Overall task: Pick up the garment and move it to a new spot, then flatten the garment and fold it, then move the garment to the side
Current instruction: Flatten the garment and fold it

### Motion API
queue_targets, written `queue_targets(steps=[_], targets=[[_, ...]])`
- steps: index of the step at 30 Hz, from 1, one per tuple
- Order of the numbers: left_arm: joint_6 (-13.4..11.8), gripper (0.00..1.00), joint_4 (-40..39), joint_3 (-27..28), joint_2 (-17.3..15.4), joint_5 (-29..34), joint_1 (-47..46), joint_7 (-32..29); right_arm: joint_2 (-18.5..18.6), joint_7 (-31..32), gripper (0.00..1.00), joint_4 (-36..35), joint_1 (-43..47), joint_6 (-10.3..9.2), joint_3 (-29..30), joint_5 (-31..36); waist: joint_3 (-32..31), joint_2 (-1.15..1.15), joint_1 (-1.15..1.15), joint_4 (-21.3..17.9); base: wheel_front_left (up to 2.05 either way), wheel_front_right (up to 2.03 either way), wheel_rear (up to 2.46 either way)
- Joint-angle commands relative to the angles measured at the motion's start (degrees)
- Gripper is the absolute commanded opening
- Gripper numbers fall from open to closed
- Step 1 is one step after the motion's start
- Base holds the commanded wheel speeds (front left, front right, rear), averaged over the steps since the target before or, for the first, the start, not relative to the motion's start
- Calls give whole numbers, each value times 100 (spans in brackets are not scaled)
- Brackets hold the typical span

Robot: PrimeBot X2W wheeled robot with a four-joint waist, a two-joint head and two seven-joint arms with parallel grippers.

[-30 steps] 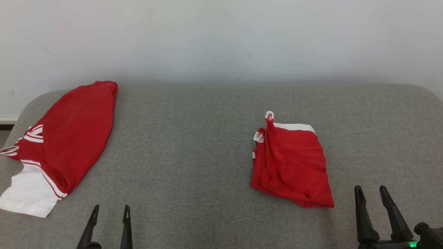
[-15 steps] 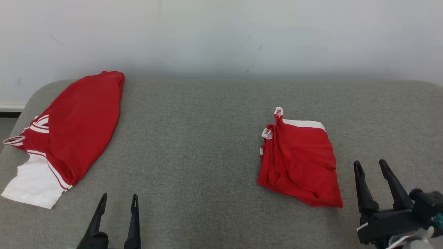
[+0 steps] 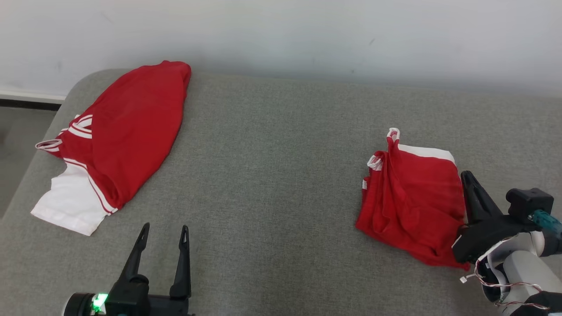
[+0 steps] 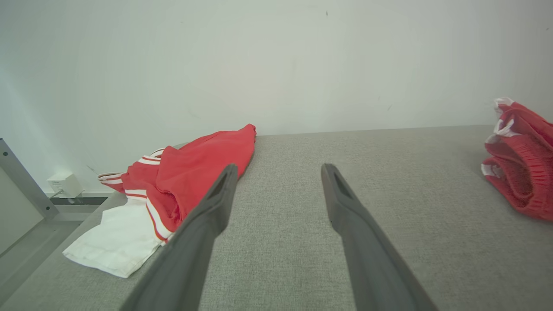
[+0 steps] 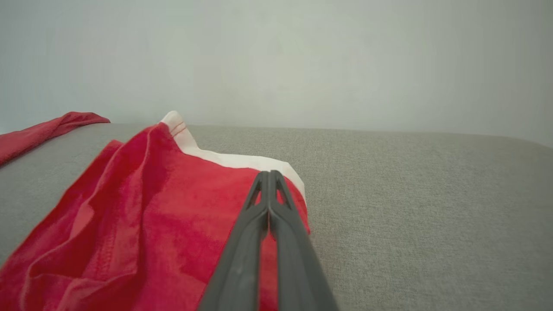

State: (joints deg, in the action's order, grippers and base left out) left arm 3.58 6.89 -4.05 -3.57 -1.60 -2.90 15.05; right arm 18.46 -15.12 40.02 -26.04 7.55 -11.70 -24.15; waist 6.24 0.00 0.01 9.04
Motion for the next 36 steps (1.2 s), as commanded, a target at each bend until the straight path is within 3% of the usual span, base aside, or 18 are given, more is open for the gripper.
queue_targets(steps=[1,12,24,36], targets=[[12,100,17,-16,22,-6,-81,19,34,-3,0,41,-58,-11,-9,-4,134,0,-1,141,0,0,0],[25,100,55,-103,37,-31,-282,19,-173,-3,0,1026,-557,-11,-100,68,361,0,-1,420,0,0,0],[0,100,45,-163,51,-42,-329,19,-820,-3,0,552,-594,-11,28,286,428,0,-1,597,0,0,0],[-19,100,102,-207,62,-103,-319,19,-1391,-3,0,184,-381,-11,-232,436,374,0,-1,660,0,0,0]])
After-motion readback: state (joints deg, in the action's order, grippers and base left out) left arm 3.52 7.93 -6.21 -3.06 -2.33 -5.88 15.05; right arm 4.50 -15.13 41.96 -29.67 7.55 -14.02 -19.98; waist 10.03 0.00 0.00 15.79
